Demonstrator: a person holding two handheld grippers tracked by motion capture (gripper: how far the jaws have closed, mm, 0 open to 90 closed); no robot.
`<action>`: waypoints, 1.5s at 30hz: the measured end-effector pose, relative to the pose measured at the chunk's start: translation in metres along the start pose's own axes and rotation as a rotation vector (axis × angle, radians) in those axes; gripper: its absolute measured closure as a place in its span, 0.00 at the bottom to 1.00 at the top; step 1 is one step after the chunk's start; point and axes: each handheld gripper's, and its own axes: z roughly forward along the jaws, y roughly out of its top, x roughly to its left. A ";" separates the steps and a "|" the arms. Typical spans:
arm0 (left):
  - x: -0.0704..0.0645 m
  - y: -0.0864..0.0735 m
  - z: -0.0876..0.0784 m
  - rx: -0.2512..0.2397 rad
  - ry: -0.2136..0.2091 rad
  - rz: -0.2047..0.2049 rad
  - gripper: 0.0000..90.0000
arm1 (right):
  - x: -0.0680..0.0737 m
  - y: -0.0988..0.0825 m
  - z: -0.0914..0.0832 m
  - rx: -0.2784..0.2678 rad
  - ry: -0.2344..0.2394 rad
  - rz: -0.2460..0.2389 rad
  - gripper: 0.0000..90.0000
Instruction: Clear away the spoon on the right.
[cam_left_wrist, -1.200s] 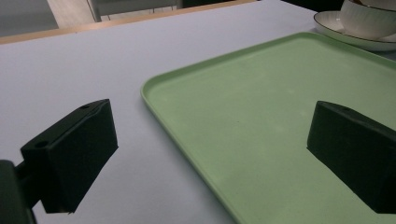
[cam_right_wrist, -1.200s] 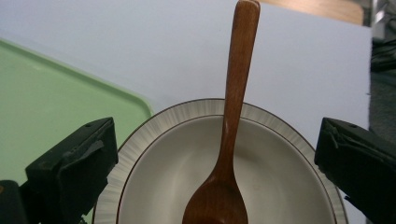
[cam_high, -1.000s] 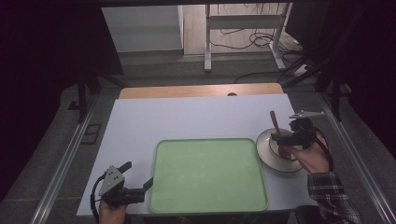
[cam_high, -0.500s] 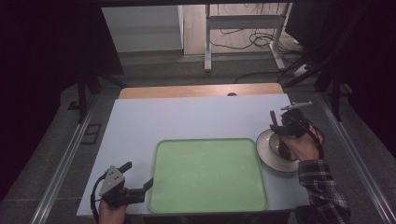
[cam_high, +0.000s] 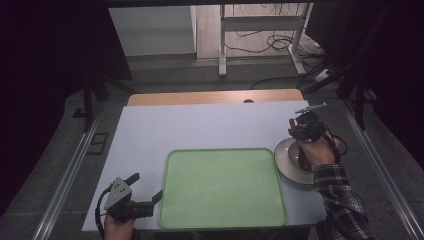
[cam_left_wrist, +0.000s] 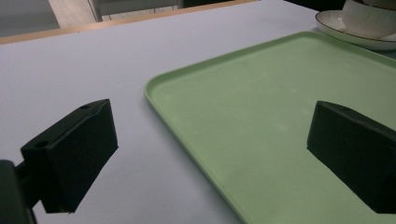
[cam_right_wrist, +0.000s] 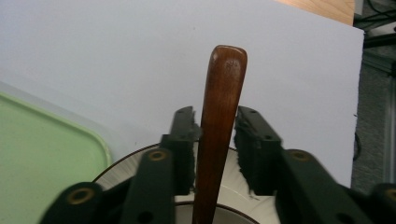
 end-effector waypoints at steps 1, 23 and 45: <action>0.000 0.000 0.000 0.000 0.000 0.000 0.02 | 0.001 0.001 0.000 0.003 -0.007 0.001 0.83; 0.000 0.000 -0.001 -0.003 0.008 0.005 0.02 | -0.003 0.018 -0.020 0.018 0.086 0.040 0.85; -0.002 0.001 -0.001 -0.008 0.012 0.014 0.02 | 0.007 0.036 -0.045 0.058 0.096 -0.028 0.85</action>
